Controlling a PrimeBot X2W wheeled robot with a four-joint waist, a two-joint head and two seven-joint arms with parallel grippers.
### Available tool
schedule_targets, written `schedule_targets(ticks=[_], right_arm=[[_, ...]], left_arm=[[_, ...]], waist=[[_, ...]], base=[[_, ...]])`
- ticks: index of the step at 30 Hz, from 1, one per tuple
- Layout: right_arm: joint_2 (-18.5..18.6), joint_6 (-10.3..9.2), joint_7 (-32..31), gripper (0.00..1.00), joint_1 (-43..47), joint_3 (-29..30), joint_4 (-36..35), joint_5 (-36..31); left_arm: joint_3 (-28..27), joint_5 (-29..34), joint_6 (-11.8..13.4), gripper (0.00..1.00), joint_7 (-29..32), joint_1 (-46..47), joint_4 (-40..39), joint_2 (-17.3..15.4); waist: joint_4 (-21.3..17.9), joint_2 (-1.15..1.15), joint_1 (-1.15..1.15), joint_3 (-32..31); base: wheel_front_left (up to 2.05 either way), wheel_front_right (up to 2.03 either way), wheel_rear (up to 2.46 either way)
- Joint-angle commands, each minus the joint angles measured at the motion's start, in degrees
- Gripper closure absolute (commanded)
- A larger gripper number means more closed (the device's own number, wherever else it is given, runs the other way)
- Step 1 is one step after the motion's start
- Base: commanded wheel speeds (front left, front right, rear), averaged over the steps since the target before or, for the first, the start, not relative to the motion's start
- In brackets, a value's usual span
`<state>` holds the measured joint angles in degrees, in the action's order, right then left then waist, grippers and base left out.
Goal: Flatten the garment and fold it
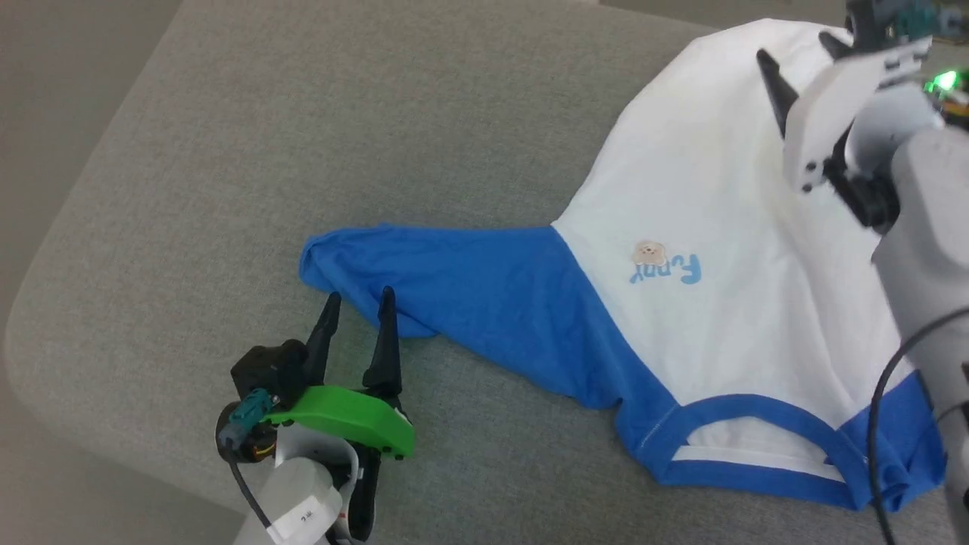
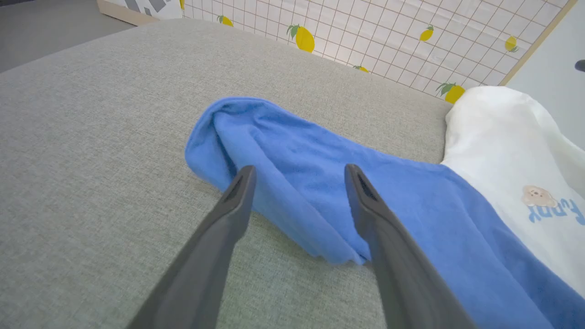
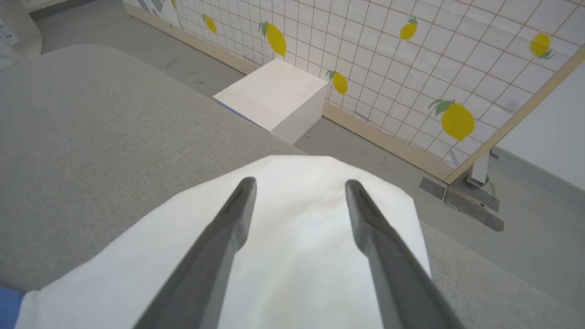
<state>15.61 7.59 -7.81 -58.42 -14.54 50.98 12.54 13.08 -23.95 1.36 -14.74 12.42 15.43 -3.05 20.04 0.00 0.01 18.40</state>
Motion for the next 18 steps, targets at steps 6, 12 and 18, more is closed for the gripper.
schedule_targets(ticks=[6,12,18], right_arm=[[-2.9,-0.10,12.5,0.00,18.4,4.9,-12.4,5.1],[-6.1,-0.10,15.3,0.00,35.4,10.9,-26.9,3.8],[-11.4,-0.10,11.8,0.00,50.6,17.0,-41.2,1.7]], left_arm=[[-2.1,1.4,-0.3,0.00,-0.3,-2.7,2.1,-0.4],[-1.0,1.1,-0.5,0.00,2.7,-4.5,3.0,-1.1],[0.2,-2.6,0.7,0.00,11.9,-6.0,2.7,-0.6]], waist=[[-8.2,0.00,-0.01,-8.4],[-11.5,0.00,-0.01,-11.4],[-13.6,0.00,-0.01,-12.4]], base=[[0.00,0.00,0.00],[0.00,0.00,0.00],[0.00,0.00,0.00]])
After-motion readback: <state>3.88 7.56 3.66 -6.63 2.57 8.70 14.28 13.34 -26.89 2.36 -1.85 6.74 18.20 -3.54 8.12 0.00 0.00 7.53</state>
